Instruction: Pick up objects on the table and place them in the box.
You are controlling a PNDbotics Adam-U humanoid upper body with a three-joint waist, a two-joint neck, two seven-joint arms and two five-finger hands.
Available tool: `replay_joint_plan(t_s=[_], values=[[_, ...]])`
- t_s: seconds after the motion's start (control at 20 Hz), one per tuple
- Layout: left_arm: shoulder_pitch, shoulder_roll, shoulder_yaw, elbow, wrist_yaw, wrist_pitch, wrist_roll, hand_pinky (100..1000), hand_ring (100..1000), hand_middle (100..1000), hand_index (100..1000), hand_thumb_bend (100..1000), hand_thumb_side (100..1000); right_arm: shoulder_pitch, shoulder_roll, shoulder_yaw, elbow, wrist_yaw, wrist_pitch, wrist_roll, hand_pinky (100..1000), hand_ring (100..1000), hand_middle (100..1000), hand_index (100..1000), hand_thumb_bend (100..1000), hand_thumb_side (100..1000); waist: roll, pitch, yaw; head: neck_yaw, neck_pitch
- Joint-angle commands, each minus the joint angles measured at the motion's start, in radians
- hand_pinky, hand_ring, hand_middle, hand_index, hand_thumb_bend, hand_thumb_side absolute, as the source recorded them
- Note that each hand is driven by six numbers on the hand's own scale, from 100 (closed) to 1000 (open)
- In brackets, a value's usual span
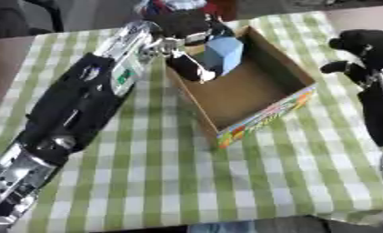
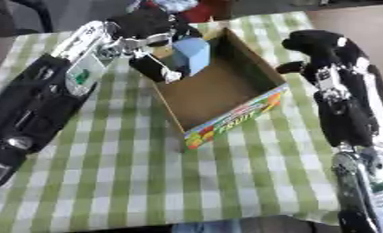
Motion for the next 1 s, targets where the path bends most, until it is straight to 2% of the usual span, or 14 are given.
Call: replay_joint_plan(t_s=[0.05, 0.25, 0.45, 0.6, 0.75, 0.9, 0.95, 1.0], values=[[-0.01, -0.017, 0.0, 0.023, -0.048, -0.015, 0.015, 714, 680, 697, 813, 128, 480, -0.012, -0.014, 0.0, -0.016, -0.007, -0.001, 0.005, 608, 789, 713, 725, 100, 493, -0.007, -0.013, -0.001, 0.005, 0.005], [0.0, -0.039, 0.005, 0.056, -0.101, -0.015, 0.055, 724, 695, 718, 826, 175, 489, -0.014, -0.013, 0.001, -0.016, -0.008, -0.001, 0.005, 608, 790, 713, 725, 100, 496, -0.009, -0.012, -0.002, 0.005, 0.005], [0.006, -0.049, 0.009, 0.069, -0.139, -0.01, 0.092, 752, 737, 765, 881, 290, 530, -0.014, -0.012, 0.001, -0.017, -0.01, -0.001, 0.006, 608, 790, 713, 725, 100, 497, -0.01, -0.013, -0.002, 0.004, 0.005], [0.008, -0.047, 0.015, 0.06, -0.155, -0.001, 0.114, 765, 752, 787, 911, 520, 628, -0.014, -0.012, 0.001, -0.017, -0.01, -0.001, 0.007, 608, 790, 713, 725, 100, 498, -0.013, -0.014, -0.003, 0.005, 0.005], [0.007, -0.034, 0.021, 0.037, -0.163, 0.012, 0.139, 768, 754, 791, 916, 618, 680, -0.012, -0.012, 0.0, -0.016, -0.01, -0.001, 0.007, 609, 790, 713, 725, 100, 500, -0.014, -0.016, -0.001, 0.006, 0.005], [0.005, -0.01, 0.03, -0.009, -0.142, 0.026, 0.152, 766, 746, 785, 914, 561, 667, -0.011, -0.012, 0.0, -0.016, -0.009, -0.001, 0.007, 609, 790, 713, 725, 100, 500, -0.015, -0.018, 0.002, 0.006, 0.005], [0.007, 0.003, 0.041, -0.039, -0.123, 0.034, 0.157, 763, 738, 776, 909, 493, 652, -0.01, -0.012, -0.002, -0.016, -0.009, -0.001, 0.006, 609, 790, 713, 725, 100, 501, -0.015, -0.02, 0.004, 0.005, 0.005], [0.011, 0.018, 0.053, -0.076, -0.095, 0.048, 0.165, 759, 725, 766, 900, 187, 764, -0.009, -0.012, -0.004, -0.015, -0.008, -0.001, 0.005, 609, 790, 713, 725, 100, 501, -0.015, -0.021, 0.006, 0.005, 0.005]])
